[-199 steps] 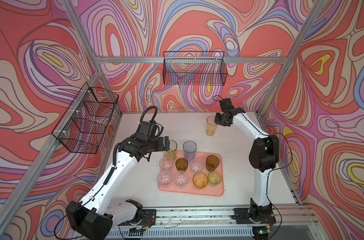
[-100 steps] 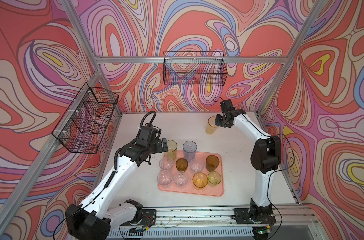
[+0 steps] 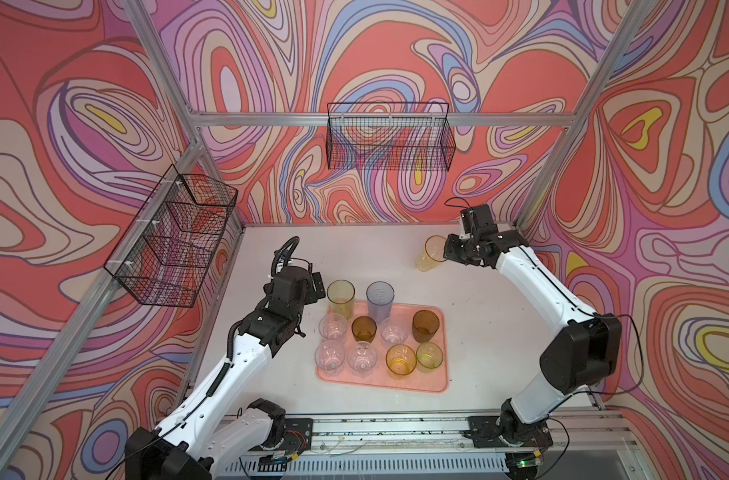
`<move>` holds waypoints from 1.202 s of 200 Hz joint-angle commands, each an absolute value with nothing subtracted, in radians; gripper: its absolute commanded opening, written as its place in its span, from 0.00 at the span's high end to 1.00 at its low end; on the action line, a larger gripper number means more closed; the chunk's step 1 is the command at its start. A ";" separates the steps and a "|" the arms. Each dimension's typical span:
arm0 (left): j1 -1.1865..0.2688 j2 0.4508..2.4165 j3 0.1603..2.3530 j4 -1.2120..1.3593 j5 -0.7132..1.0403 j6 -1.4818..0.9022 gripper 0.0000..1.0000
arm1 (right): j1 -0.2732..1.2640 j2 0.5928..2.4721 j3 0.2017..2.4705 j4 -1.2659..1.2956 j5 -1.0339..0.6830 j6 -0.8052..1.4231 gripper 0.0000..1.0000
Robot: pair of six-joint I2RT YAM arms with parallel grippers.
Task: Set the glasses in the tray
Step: 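Carry the yellow glass with the right gripper onto the tray and release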
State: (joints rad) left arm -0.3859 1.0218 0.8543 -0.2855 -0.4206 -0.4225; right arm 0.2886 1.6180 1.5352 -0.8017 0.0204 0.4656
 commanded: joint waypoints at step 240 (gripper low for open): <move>-0.382 0.940 0.818 -0.308 -0.422 -0.425 0.00 | 0.545 1.643 1.419 -0.996 0.085 0.539 0.88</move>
